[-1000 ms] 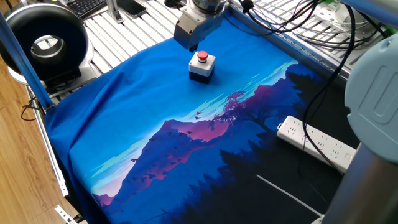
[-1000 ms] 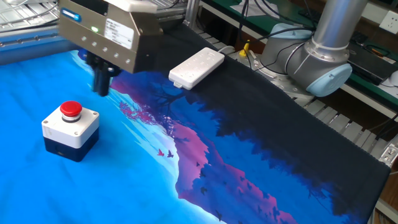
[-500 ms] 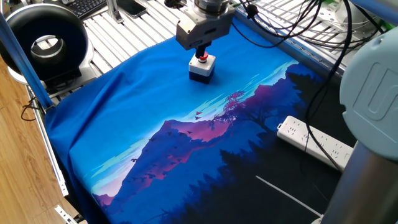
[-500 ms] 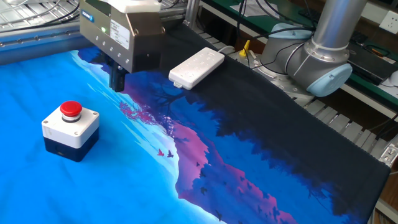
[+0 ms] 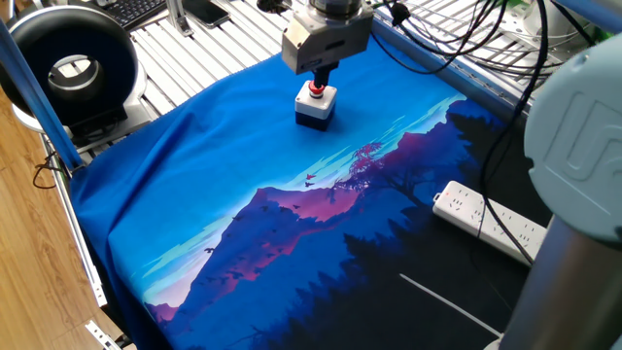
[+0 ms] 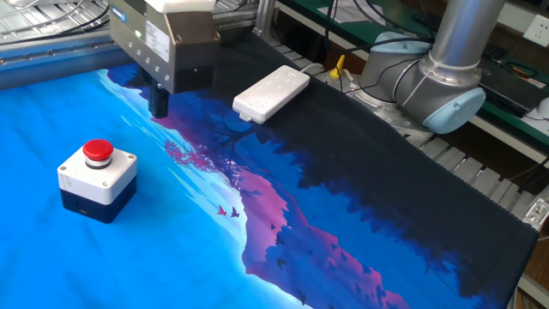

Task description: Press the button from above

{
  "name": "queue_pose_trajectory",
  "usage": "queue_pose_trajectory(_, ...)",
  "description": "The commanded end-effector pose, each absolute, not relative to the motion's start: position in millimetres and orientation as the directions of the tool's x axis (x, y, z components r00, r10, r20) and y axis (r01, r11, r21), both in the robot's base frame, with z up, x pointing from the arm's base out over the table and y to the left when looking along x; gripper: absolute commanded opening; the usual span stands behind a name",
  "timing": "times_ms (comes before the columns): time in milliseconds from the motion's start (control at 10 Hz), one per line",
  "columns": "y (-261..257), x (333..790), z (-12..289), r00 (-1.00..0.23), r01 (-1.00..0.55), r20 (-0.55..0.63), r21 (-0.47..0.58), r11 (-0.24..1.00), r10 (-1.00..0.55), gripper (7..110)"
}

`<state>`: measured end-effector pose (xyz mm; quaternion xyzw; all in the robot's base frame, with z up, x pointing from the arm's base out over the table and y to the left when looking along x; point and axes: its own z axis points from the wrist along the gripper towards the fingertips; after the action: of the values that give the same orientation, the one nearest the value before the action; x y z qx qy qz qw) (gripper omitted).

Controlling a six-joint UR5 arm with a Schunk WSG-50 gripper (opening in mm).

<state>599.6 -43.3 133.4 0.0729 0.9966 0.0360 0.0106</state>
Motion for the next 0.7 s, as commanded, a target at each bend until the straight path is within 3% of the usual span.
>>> queue_pose_trajectory(0,-48,615,131,-0.988,0.149,-0.025,0.116,0.982,0.152,7)
queue_pose_trajectory(600,-66,629,115,-0.992,0.115,-0.034,0.094,0.989,0.119,7)
